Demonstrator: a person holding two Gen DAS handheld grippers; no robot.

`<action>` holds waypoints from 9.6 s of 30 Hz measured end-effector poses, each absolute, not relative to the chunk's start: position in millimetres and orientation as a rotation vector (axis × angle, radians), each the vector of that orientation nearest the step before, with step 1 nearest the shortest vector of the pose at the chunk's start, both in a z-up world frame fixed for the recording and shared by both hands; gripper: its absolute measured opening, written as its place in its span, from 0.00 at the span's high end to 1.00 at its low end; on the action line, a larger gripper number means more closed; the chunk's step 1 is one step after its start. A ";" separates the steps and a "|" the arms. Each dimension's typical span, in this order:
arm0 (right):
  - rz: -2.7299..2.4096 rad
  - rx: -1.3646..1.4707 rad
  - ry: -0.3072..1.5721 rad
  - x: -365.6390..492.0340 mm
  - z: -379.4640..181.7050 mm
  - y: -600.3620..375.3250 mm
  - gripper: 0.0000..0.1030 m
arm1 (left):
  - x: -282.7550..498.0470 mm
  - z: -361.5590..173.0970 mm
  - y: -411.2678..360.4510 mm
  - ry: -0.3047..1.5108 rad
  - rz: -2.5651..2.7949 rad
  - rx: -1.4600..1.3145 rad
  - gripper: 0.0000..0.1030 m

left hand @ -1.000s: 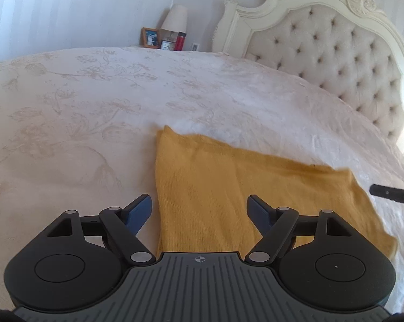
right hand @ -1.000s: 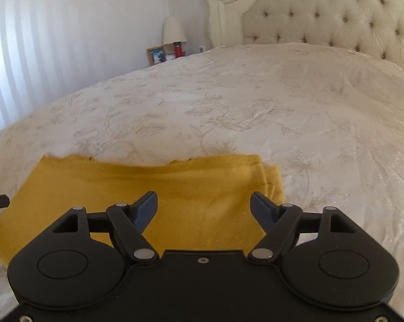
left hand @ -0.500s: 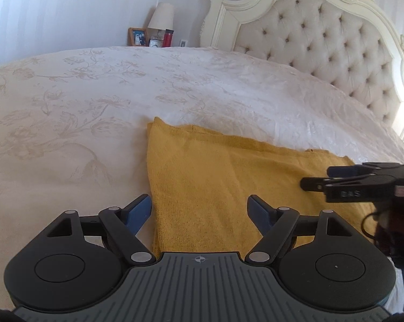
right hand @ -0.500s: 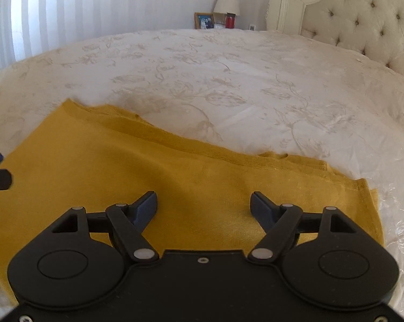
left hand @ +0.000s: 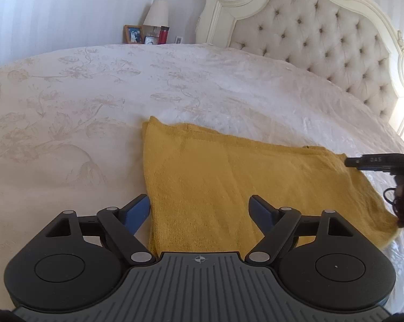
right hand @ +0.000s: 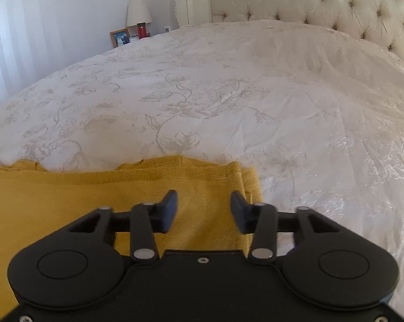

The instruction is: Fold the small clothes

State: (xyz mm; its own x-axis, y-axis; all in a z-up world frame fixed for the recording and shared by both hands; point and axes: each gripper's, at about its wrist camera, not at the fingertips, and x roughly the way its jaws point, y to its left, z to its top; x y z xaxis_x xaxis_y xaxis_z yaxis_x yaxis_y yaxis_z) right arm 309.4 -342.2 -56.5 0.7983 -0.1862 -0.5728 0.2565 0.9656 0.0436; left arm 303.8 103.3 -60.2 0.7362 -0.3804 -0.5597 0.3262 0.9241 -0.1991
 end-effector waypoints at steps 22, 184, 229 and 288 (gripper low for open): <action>-0.316 0.060 0.635 331.5 -69.1 -349.7 0.61 | 303.8 -62.1 96.9 0.641 -0.390 -0.053 0.08; -0.161 0.431 0.386 129.0 -86.6 -327.4 0.01 | 246.8 -72.3 -28.1 0.791 -0.541 0.048 0.36; -0.328 0.292 0.553 186.1 -49.3 -322.3 0.32 | 248.3 -86.3 30.4 0.738 -0.626 -0.028 0.27; -0.227 0.200 0.686 171.8 -61.7 -325.4 0.87 | 237.7 -82.8 23.8 0.713 -0.634 0.045 0.17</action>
State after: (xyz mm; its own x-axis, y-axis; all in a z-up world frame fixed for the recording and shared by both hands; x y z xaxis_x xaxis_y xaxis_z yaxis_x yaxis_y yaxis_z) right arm 171.8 -325.4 -61.7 0.7510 -0.1406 -0.6451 0.2717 0.9563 0.1079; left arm 237.7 23.8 -82.8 0.5782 -0.5273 -0.6227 0.5567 0.8129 -0.1714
